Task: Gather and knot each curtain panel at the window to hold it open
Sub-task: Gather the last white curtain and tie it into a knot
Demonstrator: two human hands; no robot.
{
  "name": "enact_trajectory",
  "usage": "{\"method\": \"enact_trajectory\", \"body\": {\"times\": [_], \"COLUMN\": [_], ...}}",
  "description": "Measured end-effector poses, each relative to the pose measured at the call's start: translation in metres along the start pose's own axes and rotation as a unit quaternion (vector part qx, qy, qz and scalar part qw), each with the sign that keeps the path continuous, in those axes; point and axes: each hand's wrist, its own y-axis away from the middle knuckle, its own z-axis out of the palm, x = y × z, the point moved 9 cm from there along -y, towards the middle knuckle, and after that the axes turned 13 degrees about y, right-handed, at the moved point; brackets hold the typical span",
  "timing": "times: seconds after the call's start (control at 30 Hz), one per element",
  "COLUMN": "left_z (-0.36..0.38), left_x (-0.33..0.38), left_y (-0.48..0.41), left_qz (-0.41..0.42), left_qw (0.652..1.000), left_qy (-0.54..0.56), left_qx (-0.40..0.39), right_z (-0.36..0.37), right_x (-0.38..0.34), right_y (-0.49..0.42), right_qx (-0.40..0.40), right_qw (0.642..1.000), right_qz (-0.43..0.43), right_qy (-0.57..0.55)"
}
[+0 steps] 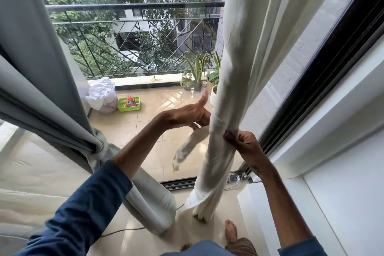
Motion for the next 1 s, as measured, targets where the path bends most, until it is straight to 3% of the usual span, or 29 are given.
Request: {"method": "enact_trajectory", "body": {"times": [0.07,0.23,0.4,0.6,0.73,0.83,1.0], "left_z": [-0.001,-0.012,-0.008,0.005,-0.014,-0.037,-0.048], "left_x": [-0.007,-0.012,0.028,0.024,0.013,-0.004,-0.007], "left_y": [-0.009,-0.042,-0.023,0.009,0.018,0.029,0.068], "left_qz": [-0.013,0.022,0.097,0.148,0.134,0.131,0.170], "left_qw": [1.000,0.985,0.952,0.939,0.912,0.916,0.922], "left_qy": [0.019,-0.164,-0.280,-0.293,-0.350,-0.317,-0.247], "left_qx": [0.012,0.037,0.081,0.101,0.166,0.207,0.245], "right_z": [-0.001,-0.001,-0.018,-0.025,-0.020,-0.020,-0.022], "right_x": [-0.001,0.000,0.002,-0.003,-0.001,-0.001,-0.006], "right_y": [-0.002,-0.006,-0.011,-0.013,-0.017,-0.015,-0.006], "right_qx": [0.004,-0.013,0.041,0.120,0.156,0.184,0.267], "right_qw": [1.000,1.000,0.999,0.992,0.987,0.982,0.959], "right_qz": [-0.006,0.000,-0.012,-0.026,-0.031,-0.040,-0.070], "right_qy": [0.006,0.000,0.006,0.002,-0.015,-0.023,0.059]}}
